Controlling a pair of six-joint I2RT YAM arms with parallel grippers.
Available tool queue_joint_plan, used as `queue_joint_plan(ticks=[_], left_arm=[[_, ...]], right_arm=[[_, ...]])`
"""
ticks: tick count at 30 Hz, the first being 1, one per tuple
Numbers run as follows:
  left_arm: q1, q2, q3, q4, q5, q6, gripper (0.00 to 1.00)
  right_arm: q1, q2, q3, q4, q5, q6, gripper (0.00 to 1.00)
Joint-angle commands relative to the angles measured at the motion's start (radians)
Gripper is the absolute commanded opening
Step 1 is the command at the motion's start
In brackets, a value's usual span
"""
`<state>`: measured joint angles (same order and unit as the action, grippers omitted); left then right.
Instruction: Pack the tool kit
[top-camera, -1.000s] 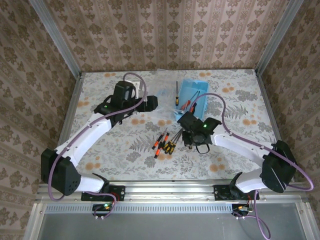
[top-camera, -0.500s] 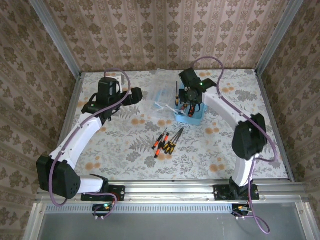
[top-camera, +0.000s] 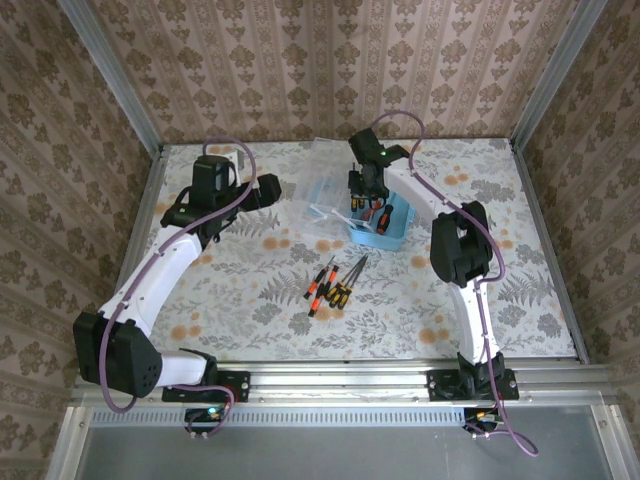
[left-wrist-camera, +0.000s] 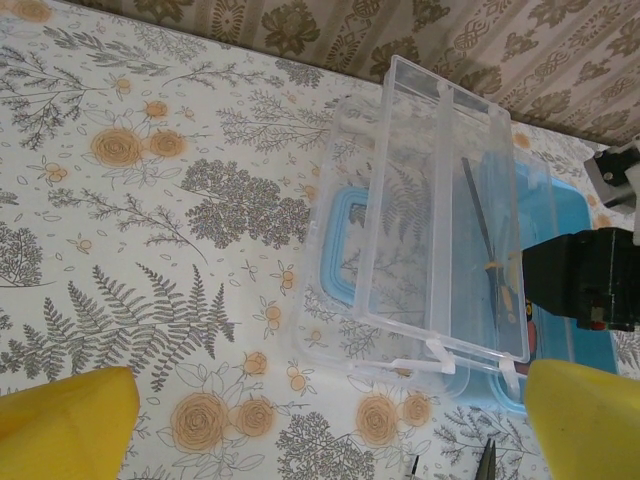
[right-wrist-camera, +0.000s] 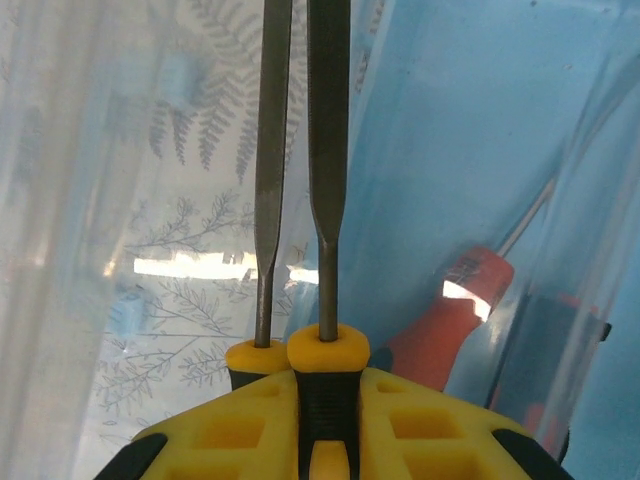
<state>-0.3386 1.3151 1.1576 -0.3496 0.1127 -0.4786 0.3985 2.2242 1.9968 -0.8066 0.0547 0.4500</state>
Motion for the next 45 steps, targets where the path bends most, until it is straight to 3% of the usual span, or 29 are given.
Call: queue_joint_plan(ticks=[1, 9, 14, 26, 32, 36, 41, 45], left_arm=[[0.01, -0.014, -0.008, 0.02, 0.019, -0.018, 1.0], [0.015, -0.007, -0.007, 0.02, 0.033, -0.027, 1.0], [0.016, -0.004, -0.007, 0.021, 0.036, -0.029, 1.0], [0.018, -0.002, -0.009, 0.027, 0.048, -0.032, 1.0], [0.016, -0.005, -0.01, 0.029, 0.062, -0.042, 1.0], [0.001, -0.002, -0.015, 0.041, 0.089, -0.06, 1.0], [-0.079, 0.021, -0.014, 0.039, 0.092, -0.062, 1.0], [-0.151, 0.038, -0.012, 0.025, 0.061, -0.048, 1.0]], right_arm=[[-0.007, 0.014, 0.013, -0.019, -0.053, 0.025, 0.2], [-0.016, 0.012, 0.015, -0.019, -0.147, 0.026, 0.23], [-0.031, -0.01, -0.006, 0.021, -0.275, 0.063, 0.35], [-0.065, -0.102, -0.108, 0.133, -0.388, 0.113, 0.3], [-0.067, -0.245, -0.186, 0.13, -0.286, 0.104, 0.36], [-0.047, -0.396, -0.326, 0.143, -0.177, 0.137, 0.37], [0.097, -0.664, -0.672, 0.189, 0.146, 0.228, 0.49], [0.234, -0.76, -0.863, 0.194, 0.201, 0.325, 0.55]])
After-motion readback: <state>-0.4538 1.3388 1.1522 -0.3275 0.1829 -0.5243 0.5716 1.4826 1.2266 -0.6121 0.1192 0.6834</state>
